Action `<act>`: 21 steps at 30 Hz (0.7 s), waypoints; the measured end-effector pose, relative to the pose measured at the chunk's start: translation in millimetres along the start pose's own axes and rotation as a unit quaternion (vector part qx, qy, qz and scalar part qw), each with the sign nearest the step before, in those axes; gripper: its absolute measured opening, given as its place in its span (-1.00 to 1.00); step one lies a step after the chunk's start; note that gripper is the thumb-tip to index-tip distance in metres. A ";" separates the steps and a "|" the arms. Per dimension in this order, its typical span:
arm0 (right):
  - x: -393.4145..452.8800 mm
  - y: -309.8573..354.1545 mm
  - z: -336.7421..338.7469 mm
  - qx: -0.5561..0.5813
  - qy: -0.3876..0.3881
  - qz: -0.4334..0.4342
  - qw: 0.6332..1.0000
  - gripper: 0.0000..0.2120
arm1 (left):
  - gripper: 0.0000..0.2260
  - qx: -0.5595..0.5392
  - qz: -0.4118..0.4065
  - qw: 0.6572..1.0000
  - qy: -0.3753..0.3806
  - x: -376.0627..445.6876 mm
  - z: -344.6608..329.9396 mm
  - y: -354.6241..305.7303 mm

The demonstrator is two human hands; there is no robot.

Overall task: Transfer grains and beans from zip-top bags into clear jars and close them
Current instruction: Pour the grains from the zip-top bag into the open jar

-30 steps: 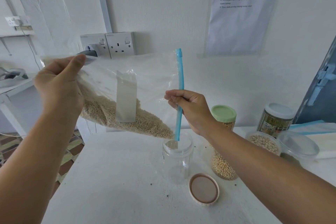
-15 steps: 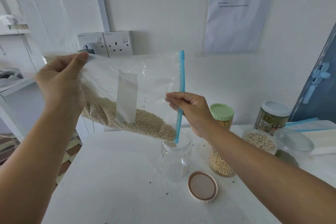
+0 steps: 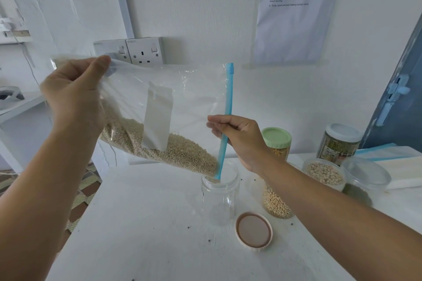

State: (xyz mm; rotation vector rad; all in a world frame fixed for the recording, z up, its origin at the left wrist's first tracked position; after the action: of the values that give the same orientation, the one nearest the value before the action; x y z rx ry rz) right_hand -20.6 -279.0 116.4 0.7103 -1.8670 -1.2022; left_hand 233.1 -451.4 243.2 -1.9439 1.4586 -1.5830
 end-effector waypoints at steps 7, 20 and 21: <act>1.8 -1.9 6.6 -0.005 -0.004 0.002 1.000 -0.79 | -0.79 0.004 0.000 1.000 -0.011 3.8 -5.9 5.3; 4.0 -4.6 11.7 -0.013 -0.004 0.004 1.000 -0.77 | -0.79 0.003 -0.012 1.000 -0.011 9.9 -18.6 7.4; 4.0 -5.5 11.6 -0.013 -0.003 0.003 1.000 -0.77 | -0.80 0.002 -0.010 1.000 -0.012 9.8 -18.4 8.5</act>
State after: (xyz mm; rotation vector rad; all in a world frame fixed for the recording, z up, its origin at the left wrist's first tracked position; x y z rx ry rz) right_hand -32.3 -278.7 109.9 0.6879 -1.8540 -1.2234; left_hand 212.2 -456.2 250.2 -1.9743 1.4293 -1.5653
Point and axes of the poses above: each hand's wrist, its own x-axis towards the middle knuckle, its own z-axis out of the back of the hand, y = z × x, the point moved 6 cm from there along x, towards the middle knuckle, and after that the axes turned 2 degrees about -z, right-handed, at the moved point
